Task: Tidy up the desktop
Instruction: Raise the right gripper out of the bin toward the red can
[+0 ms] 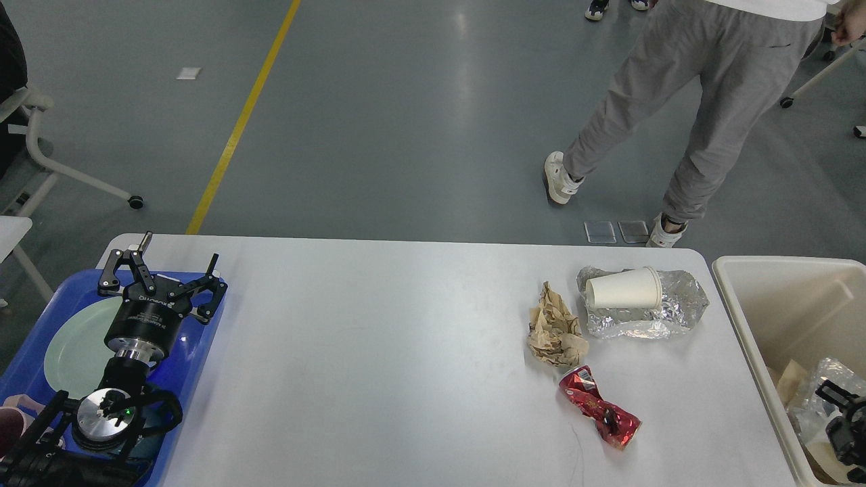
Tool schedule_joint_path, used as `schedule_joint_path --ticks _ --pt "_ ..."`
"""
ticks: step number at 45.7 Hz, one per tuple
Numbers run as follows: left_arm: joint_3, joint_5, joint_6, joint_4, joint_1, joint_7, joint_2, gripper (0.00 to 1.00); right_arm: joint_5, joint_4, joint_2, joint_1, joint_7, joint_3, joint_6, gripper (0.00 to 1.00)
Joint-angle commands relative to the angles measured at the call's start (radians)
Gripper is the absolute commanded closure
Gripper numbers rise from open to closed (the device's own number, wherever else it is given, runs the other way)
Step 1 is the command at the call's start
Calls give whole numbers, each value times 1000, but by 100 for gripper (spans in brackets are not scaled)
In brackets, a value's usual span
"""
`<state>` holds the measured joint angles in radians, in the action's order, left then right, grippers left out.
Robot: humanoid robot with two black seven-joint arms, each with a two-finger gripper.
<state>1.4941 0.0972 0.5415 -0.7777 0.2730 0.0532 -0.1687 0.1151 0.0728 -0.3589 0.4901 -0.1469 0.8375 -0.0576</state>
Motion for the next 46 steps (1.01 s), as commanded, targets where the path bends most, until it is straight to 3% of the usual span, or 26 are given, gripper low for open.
schedule_joint_path --ticks 1,16,21,26,33,42,46 --pt "0 -1 0 0 0 0 0 3 0 -16 1 18 4 2 -22 0" --pt "0 1 0 0 0 0 0 3 -78 -77 -66 344 0 107 -338 0" --pt "0 -1 0 0 0 -1 0 3 -156 -307 -97 549 -5 184 -350 0" --pt "0 -1 0 0 0 -1 0 3 -242 -641 -149 819 -8 267 -355 0" --pt "0 1 0 0 0 0 0 3 -255 -1002 -63 1149 -10 436 -458 0" --pt "0 -1 2 0 0 -1 0 3 -241 -1246 60 1464 -10 451 -680 0" --pt "0 -1 0 0 0 0 0 3 -183 -1341 58 1570 -11 448 -708 0"
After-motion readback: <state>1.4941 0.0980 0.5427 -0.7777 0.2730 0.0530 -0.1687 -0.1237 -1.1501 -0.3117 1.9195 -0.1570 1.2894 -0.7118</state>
